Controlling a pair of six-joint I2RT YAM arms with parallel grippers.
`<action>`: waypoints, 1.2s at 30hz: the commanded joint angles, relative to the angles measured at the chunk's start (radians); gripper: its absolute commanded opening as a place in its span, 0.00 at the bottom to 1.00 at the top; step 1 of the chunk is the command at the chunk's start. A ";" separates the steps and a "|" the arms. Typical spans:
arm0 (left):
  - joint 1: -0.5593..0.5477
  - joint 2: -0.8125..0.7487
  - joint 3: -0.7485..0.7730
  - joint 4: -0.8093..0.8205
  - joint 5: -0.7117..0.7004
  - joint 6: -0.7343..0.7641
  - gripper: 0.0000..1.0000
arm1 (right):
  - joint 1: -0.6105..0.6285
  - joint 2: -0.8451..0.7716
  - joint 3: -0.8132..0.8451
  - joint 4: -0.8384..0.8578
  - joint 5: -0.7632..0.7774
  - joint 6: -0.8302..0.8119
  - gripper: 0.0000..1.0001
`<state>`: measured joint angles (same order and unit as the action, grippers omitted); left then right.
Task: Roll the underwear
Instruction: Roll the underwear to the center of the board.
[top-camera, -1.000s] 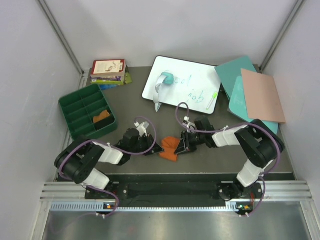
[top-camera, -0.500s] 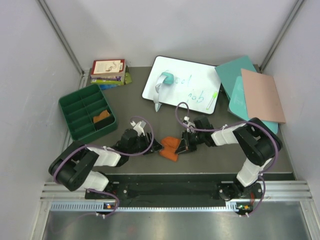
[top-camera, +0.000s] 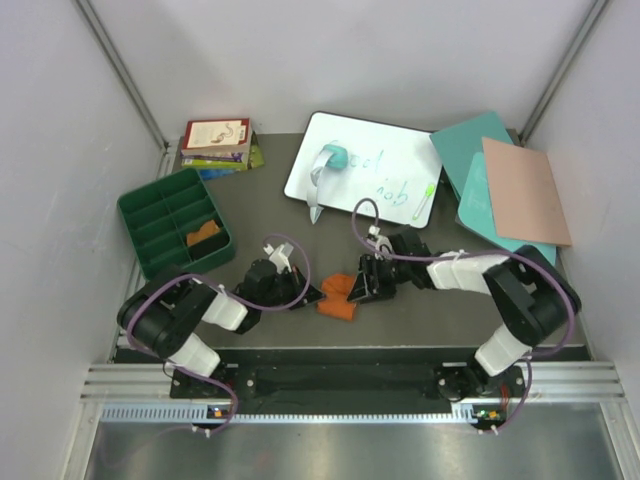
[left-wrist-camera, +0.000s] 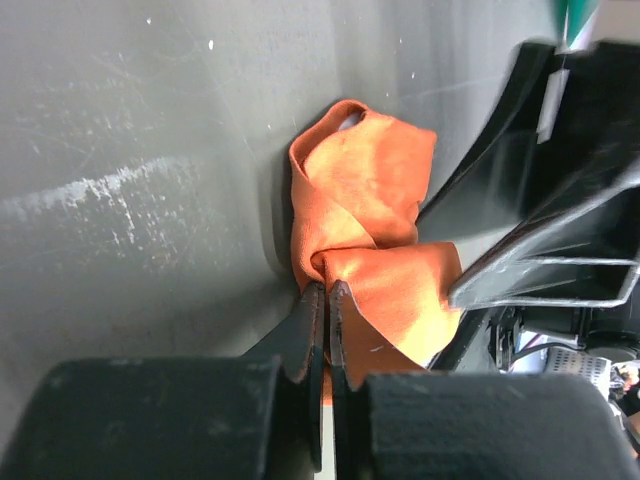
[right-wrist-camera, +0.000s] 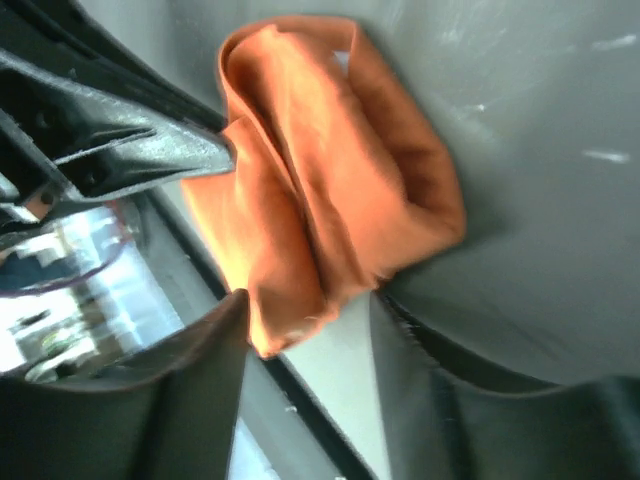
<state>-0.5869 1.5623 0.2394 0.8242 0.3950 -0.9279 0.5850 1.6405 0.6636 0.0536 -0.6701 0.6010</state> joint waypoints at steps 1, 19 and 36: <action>-0.007 -0.001 0.000 -0.060 0.030 -0.002 0.00 | 0.007 -0.181 0.031 -0.268 0.257 -0.180 0.61; -0.007 -0.042 0.109 -0.364 0.087 0.032 0.00 | 0.639 -0.262 0.037 -0.067 0.971 -0.586 0.67; -0.007 -0.028 0.120 -0.341 0.110 0.046 0.00 | 0.682 -0.047 -0.001 -0.026 1.024 -0.613 0.51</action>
<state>-0.5869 1.5288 0.3538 0.5304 0.4728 -0.9142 1.2549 1.5227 0.6621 0.0246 0.3344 -0.0071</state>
